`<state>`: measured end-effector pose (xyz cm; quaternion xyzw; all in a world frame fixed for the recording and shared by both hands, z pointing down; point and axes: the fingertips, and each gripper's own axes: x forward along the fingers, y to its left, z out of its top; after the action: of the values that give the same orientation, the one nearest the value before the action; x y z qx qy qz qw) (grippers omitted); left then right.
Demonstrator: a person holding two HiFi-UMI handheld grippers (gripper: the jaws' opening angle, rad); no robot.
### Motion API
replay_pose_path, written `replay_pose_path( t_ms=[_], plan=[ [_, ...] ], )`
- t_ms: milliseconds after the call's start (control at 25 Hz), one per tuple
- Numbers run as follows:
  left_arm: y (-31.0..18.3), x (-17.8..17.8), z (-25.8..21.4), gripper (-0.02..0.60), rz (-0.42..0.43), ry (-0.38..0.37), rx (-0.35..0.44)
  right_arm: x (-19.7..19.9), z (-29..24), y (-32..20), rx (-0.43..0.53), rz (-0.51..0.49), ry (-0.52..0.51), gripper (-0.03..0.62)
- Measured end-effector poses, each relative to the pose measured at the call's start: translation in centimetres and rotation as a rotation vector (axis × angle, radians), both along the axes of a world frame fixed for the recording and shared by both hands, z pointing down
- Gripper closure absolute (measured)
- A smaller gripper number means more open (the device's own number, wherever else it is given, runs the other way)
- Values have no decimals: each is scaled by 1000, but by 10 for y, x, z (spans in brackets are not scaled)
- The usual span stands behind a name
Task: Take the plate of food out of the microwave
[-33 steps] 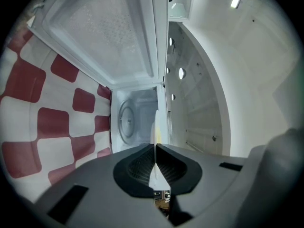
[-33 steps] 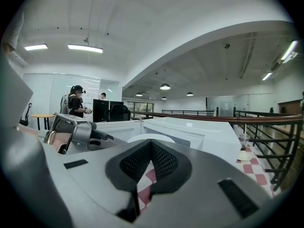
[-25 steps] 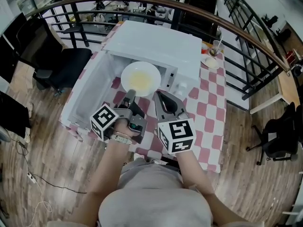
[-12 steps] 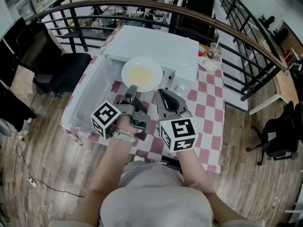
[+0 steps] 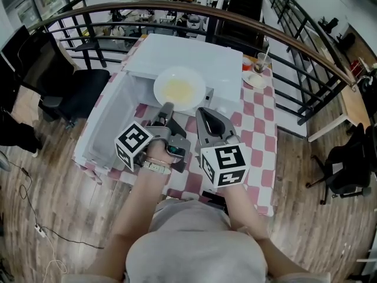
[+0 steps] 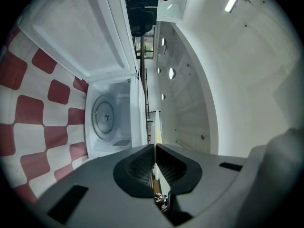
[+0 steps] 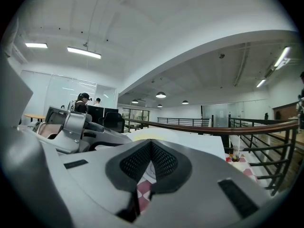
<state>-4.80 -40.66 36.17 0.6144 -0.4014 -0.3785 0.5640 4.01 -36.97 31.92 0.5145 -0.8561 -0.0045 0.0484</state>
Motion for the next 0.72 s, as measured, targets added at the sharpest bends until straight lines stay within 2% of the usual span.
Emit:
replay_pose_path(
  t_ms=[720],
  plan=[
    [-16,11,-2,569,12,12,0,8,-5,-14,10,-5,4,571]
  ],
)
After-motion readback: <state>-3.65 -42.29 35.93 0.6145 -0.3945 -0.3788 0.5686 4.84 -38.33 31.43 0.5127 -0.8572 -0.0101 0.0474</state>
